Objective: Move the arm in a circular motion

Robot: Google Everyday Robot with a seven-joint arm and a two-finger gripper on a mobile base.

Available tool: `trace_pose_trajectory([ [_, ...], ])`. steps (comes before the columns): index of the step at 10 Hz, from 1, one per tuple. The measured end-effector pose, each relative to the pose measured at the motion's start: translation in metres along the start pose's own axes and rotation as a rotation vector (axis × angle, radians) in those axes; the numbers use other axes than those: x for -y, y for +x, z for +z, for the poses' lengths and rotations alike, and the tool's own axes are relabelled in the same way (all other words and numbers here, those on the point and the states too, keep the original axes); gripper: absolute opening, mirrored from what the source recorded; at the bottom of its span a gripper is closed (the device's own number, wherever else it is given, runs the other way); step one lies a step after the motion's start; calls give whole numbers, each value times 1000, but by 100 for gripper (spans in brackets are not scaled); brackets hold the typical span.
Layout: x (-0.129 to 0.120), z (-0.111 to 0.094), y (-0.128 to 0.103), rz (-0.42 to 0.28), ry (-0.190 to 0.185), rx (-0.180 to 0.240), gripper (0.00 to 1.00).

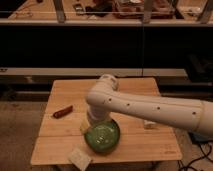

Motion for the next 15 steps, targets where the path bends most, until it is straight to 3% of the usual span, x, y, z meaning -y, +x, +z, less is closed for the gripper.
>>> trace_pose_trajectory([
  [2,14,10,61,-125,5,-21,80],
  [3,6,16,109,-183,-22,-35,80],
  [4,-3,18,136,-205,-51,-43,80],
  [6,-44,10,202,-200,-133,-78,80],
  [8,-87,-4,230,-142,-183,-107,80],
  [10,-169,-28,228,18,-232,-136,80],
  [12,-241,-43,194,193,-257,-155,80],
  [13,-288,-52,152,329,-270,-162,80],
  [15,-341,-64,81,517,-284,-163,80],
])
